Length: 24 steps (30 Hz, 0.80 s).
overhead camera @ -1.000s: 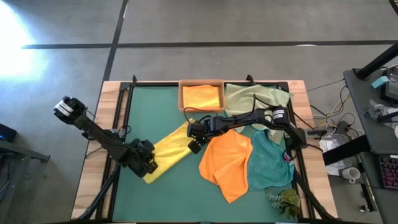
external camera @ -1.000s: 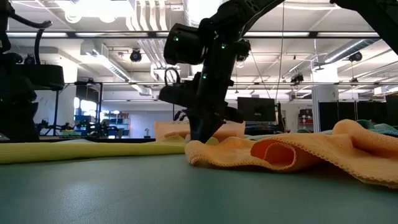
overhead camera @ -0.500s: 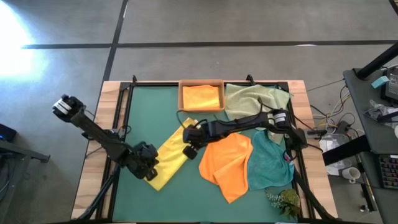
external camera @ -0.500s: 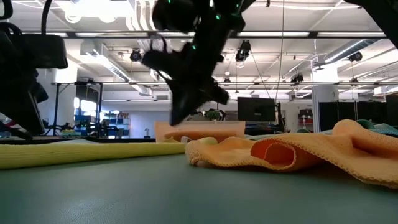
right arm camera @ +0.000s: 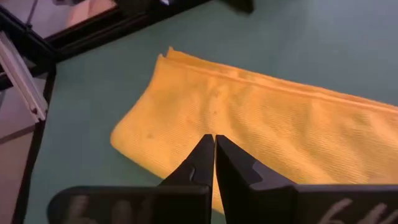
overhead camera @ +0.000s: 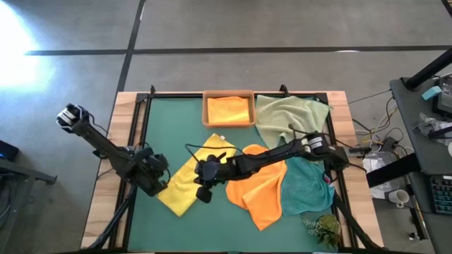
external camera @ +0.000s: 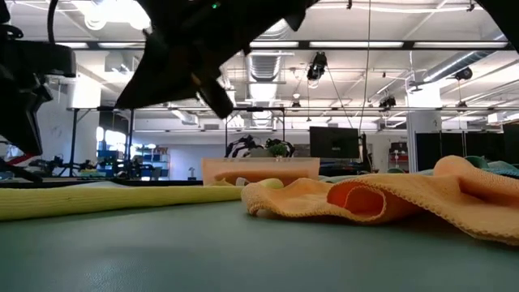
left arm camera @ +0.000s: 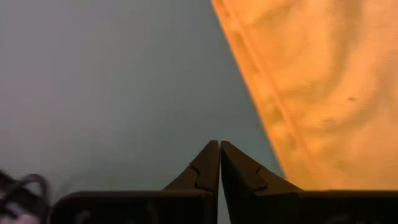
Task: Fold microfiber towels
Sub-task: Fold the yellow towel
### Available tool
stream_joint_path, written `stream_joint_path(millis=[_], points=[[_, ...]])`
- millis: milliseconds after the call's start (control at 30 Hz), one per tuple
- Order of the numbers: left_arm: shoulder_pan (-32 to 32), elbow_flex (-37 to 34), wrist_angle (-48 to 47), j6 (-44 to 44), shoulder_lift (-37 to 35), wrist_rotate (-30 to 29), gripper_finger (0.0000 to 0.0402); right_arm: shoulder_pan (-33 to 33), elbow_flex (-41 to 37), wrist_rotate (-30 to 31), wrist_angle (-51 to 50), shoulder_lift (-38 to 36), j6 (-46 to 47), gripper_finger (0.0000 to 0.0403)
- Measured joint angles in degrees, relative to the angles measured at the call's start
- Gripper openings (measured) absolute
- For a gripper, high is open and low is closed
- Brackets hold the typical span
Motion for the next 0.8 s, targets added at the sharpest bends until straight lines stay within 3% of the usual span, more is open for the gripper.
stream_joint_path(millis=[400, 600, 800], points=[[0.09, -0.13, -7.78, -4.54, -7.92, -0.86, 0.0000, 0.69, -0.02, -3.93, 8.81, 6.95, 2.45, 0.0008], [0.08, -0.15, -8.26, -6.01, -7.81, -1.05, 0.0000, 0.99, -0.09, -4.97, 6.63, 8.51, 5.24, 0.0008], [0.09, -0.17, -8.17, -6.05, -6.23, -1.08, 0.0000, 1.26, -0.02, -6.61, -4.36, 7.38, 7.37, 0.0008]])
